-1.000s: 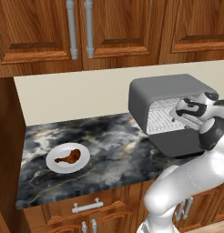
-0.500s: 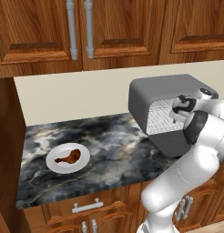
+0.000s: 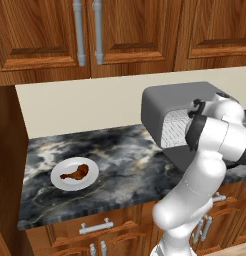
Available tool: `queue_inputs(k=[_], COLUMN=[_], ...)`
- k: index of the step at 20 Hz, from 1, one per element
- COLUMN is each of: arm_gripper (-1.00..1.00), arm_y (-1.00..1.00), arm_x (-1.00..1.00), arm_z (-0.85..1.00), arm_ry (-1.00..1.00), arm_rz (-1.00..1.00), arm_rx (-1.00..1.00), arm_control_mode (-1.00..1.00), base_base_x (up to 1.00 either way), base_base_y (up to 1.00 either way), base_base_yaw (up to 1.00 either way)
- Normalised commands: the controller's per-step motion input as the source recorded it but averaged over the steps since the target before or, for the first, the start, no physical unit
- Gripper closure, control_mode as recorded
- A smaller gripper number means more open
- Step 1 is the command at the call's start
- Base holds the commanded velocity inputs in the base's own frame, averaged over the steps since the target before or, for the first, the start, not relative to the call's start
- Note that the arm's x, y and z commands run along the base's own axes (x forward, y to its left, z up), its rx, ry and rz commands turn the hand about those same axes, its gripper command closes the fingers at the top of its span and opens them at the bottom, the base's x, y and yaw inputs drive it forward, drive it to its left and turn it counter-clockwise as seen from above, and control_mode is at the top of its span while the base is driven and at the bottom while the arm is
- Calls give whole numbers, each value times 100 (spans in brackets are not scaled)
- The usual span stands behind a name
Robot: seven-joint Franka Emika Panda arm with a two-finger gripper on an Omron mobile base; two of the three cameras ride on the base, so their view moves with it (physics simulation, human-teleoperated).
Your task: Open the toaster oven door. Place the bread on the top rack in the toaster oven and place the chicken drumstick on the bottom rack.
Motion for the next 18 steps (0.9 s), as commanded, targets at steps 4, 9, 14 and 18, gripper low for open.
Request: queue_inputs(k=[4, 9, 14, 18], arm_gripper=[100, 100, 100, 100], arm_y=[0, 0, 0, 2], arm_x=[-73, -77, -80, -79], arm_z=[-94, -94, -94, -94], arm_ry=[10, 9, 5, 3], arm_rz=[6, 6, 2, 0], arm_rx=[-2, -2, -7, -11], arm_control_mode=[-100, -100, -100, -100], base_base_x=[0, 0, 0, 0], base_base_y=[0, 0, 0, 0], base_base_yaw=[0, 0, 0, 0])
